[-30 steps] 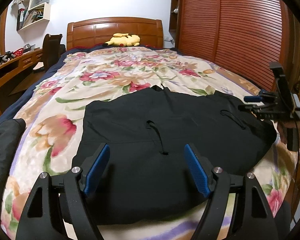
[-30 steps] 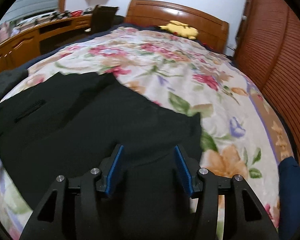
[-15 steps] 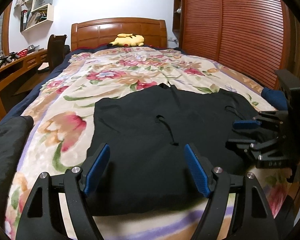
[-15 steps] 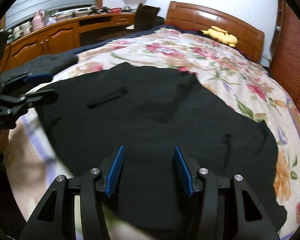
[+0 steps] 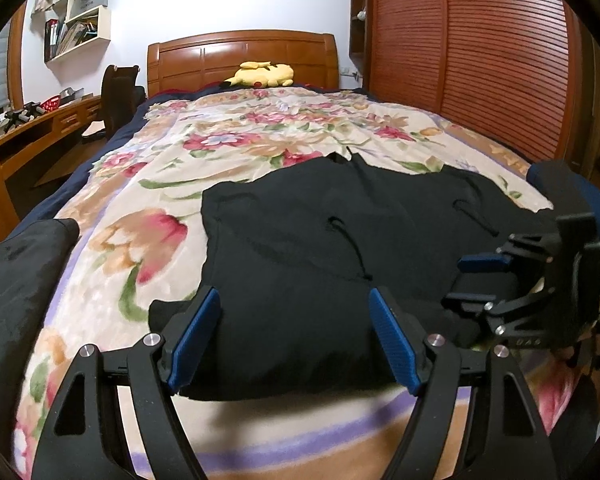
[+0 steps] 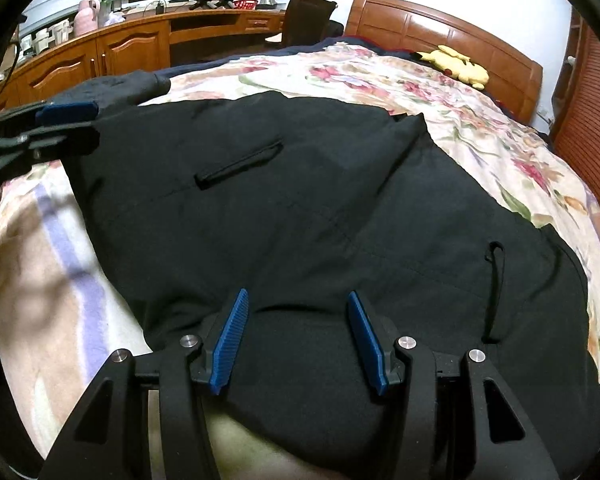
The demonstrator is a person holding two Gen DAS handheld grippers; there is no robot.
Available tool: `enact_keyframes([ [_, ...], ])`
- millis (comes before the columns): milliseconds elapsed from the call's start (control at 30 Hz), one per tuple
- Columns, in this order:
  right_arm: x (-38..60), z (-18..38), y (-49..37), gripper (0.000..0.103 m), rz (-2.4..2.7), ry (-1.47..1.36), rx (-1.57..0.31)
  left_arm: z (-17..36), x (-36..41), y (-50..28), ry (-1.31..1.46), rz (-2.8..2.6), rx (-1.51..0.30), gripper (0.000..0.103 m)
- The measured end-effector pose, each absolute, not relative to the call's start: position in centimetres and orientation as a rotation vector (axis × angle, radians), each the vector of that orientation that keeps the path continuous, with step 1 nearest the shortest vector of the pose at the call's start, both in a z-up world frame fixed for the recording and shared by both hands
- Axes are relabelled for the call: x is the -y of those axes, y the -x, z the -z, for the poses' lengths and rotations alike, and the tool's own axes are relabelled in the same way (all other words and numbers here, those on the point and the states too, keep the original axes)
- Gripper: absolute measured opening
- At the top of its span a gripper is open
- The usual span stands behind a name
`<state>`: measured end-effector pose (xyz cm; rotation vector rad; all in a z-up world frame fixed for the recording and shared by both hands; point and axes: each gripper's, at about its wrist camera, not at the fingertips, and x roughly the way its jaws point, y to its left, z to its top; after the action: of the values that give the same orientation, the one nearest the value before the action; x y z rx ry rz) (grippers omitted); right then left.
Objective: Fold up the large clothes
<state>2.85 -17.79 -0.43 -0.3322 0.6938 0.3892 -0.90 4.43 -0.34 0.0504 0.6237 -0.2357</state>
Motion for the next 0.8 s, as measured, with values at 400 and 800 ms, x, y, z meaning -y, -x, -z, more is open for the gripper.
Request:
enact_keyframes([
  [400,24.6,-2.7,4.4,0.054,-0.196,0.278,-0.582,2.1,-6.5,1.6,-0.047,0.193,-0.684,0.078],
  [800,34.7,-1.7,8.9,0.054,0.068,0.149,-0.601,3.2,-7.0,1.0,-0.028,0.191,-0.733,0.078],
])
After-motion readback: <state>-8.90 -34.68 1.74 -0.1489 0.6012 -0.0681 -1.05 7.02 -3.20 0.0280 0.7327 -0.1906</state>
